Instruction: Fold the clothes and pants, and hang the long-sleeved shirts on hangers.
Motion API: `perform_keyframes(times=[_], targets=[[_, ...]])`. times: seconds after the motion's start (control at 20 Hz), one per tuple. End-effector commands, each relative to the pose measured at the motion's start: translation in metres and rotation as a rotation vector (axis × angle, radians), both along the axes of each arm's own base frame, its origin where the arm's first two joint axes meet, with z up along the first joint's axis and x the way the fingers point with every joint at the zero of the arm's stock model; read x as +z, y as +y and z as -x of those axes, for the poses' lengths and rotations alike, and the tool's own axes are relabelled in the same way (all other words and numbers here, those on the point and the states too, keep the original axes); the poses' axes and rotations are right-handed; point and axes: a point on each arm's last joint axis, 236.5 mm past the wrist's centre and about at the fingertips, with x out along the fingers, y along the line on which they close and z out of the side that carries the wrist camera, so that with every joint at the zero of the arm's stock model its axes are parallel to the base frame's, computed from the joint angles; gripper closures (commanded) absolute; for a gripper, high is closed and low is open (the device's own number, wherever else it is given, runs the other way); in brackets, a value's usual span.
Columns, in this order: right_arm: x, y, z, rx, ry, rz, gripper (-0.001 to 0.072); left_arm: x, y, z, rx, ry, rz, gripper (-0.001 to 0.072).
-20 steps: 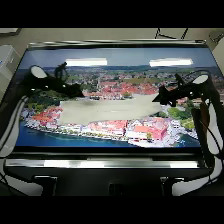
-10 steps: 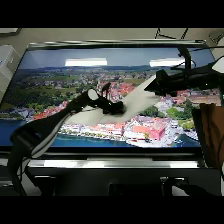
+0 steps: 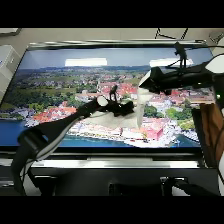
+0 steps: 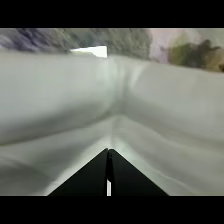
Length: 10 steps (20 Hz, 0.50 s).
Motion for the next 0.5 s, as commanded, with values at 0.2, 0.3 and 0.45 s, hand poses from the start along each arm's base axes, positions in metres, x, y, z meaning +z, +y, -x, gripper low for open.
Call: perform_keyframes(times=[0.2,0.3,0.45], targets=[[-0.095,0.131,-0.051,0.033,0.144,-0.243,0.0672,0.118,0.33,-0.089,0.222,-0.239,-0.488,0.0688],[-0.138,0.178,-0.042,0.048,0.24,-0.289,0.0672,0.173,0.38,-0.076,0.271,-0.321,-0.513,0.0687],[-0.188,0.224,-0.029,0.029,0.356,-0.334,0.0603,0.231,0.406,-0.055,0.319,-0.426,-0.527,0.0687]])
